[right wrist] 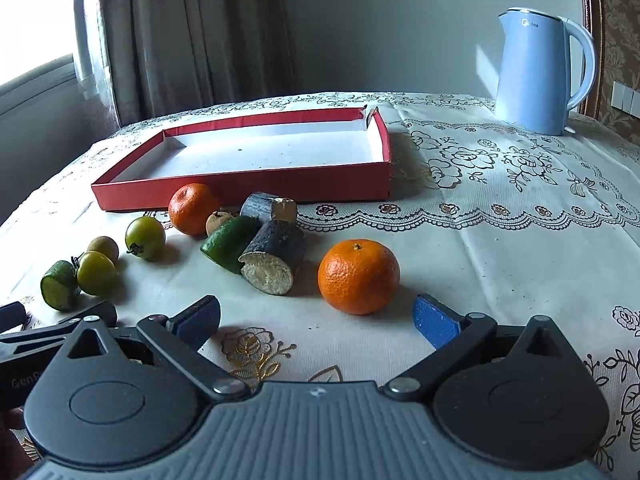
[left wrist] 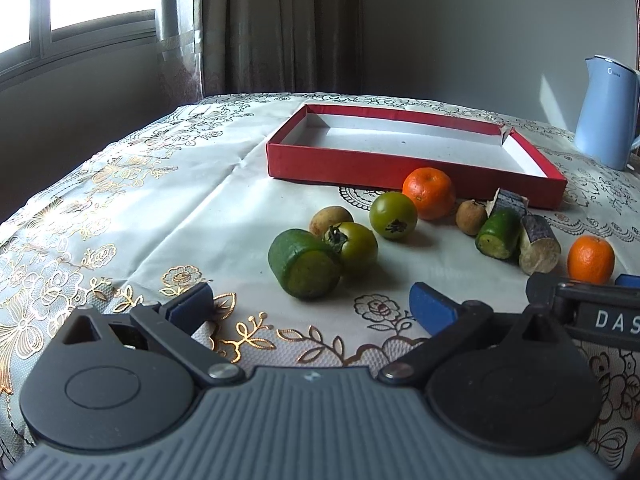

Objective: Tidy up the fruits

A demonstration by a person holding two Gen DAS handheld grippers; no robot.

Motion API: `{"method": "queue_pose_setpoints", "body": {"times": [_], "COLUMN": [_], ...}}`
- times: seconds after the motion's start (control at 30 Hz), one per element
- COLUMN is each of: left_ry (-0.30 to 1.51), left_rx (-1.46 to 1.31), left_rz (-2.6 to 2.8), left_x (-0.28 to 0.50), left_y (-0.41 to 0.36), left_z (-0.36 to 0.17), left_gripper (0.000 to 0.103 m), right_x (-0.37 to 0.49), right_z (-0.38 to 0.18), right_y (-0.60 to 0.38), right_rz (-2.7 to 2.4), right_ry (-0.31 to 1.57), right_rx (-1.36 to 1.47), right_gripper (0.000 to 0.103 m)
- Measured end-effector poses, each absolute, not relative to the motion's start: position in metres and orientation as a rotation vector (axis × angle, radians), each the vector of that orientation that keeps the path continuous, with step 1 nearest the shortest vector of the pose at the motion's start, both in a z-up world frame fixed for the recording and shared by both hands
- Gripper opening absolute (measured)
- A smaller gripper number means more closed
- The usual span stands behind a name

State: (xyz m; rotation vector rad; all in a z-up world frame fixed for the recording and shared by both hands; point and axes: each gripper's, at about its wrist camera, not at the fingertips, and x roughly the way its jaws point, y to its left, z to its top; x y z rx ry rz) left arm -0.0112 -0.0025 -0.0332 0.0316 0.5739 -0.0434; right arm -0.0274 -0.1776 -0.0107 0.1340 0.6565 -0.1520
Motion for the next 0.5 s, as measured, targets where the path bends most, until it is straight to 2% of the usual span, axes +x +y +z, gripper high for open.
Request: {"method": "queue_pose_setpoints", "body": {"times": [0.5], "left_ry": [0.575], "left_rx": [0.029], "left_rz": [-0.042], "left_x": [-0.0106], "left_y": [-0.004], "left_z": [-0.0328], "left_gripper": [0.103], "right_x": [-0.028], "right_z": [-0.0105], "right_y": [-0.178], "right_rz": [-0.151], "right_ry": [0.653], "right_rx": [0.136], "right_gripper": [0.103]}}
